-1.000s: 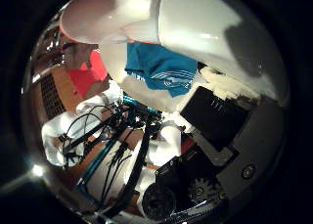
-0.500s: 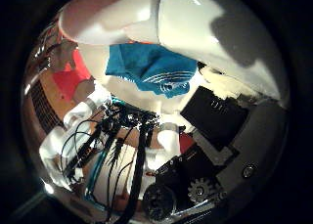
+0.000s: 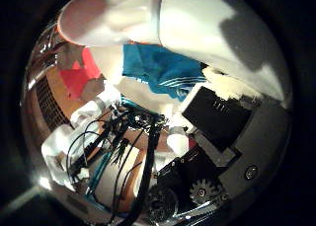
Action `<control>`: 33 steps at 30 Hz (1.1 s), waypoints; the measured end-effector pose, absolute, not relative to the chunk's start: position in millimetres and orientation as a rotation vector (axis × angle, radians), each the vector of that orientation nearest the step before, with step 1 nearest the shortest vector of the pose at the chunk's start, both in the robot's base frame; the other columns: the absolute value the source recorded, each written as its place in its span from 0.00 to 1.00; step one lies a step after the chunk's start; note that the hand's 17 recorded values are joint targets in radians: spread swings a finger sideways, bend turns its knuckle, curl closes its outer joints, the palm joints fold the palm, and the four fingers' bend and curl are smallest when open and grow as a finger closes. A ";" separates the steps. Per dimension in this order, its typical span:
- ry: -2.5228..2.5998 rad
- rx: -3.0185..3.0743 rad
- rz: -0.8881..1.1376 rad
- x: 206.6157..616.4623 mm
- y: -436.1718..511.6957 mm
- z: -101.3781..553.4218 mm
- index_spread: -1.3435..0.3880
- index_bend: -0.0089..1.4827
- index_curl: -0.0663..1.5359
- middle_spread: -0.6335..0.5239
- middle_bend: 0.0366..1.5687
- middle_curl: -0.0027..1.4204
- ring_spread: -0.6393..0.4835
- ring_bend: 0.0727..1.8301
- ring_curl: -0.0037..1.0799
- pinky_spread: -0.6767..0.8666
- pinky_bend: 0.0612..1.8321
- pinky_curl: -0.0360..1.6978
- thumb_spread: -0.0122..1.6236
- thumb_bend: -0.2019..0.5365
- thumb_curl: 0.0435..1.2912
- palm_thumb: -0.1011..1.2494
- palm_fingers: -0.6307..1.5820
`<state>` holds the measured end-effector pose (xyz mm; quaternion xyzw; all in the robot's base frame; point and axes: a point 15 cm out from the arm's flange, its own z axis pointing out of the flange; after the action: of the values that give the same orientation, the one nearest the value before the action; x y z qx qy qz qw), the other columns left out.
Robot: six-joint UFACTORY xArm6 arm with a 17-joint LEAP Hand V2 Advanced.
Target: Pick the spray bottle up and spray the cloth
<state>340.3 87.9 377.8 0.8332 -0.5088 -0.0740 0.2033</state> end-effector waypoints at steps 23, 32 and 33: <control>-1.694 2.921 -1.042 355.7 269.8 472.1 0.63 0.76 0.59 0.45 0.89 0.52 0.37 0.73 0.75 0.31 0.53 0.86 0.33 0.25 0.73 0.87 0.79; -1.708 3.067 -1.224 351.0 329.3 391.3 0.64 0.77 0.59 0.45 0.89 0.52 0.37 0.73 0.75 0.32 0.51 0.86 0.30 0.25 0.74 0.88 0.79; -1.701 3.088 -1.240 349.0 335.6 384.5 0.64 0.77 0.59 0.45 0.89 0.52 0.38 0.73 0.75 0.32 0.51 0.86 0.29 0.25 0.74 0.88 0.79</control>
<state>349.0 335.6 384.5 0.7899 -0.4351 -0.3173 -0.2932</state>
